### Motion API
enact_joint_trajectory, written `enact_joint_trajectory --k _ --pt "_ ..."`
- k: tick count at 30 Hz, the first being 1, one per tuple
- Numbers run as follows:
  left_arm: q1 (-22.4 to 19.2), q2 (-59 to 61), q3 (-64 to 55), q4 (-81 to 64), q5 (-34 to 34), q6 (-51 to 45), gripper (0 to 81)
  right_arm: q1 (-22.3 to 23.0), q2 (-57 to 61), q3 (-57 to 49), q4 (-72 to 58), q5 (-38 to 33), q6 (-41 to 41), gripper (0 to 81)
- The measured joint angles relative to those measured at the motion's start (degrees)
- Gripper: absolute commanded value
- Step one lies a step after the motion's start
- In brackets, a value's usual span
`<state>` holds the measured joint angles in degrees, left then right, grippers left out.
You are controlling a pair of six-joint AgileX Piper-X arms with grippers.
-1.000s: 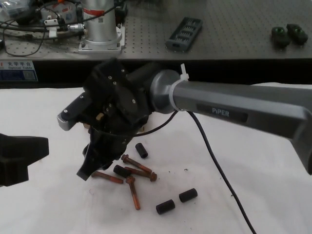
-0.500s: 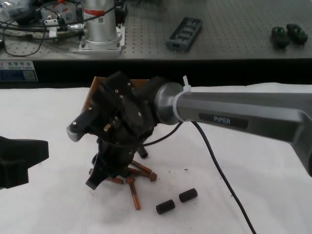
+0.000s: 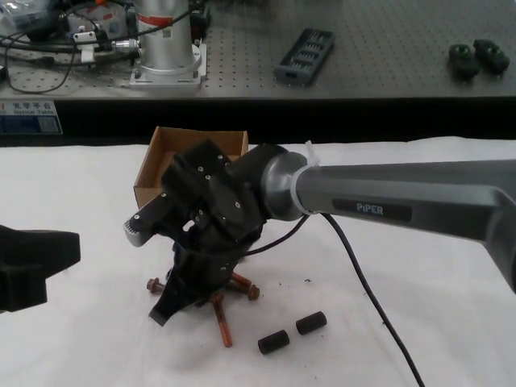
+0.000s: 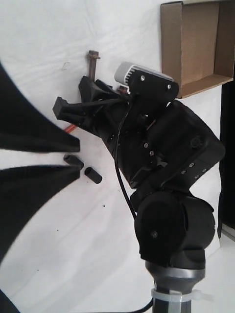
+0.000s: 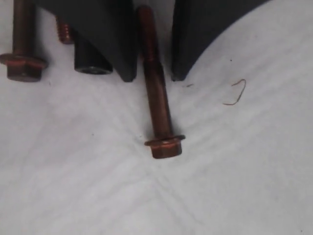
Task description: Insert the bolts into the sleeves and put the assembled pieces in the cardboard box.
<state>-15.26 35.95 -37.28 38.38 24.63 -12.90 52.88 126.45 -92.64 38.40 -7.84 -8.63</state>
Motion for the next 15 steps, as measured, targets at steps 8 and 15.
enact_joint_trajectory --k 8,15 --pt "0.0 0.0 0.0 0.0 0.0 0.0 7.7 -0.1 -0.4 0.0 2.5 1.1 13.7 4.9" --pt "0.0 0.0 0.0 0.0 0.0 0.0 7.7 0.8 -3.7 0.7 7.0 3.3 21.6 4.9"
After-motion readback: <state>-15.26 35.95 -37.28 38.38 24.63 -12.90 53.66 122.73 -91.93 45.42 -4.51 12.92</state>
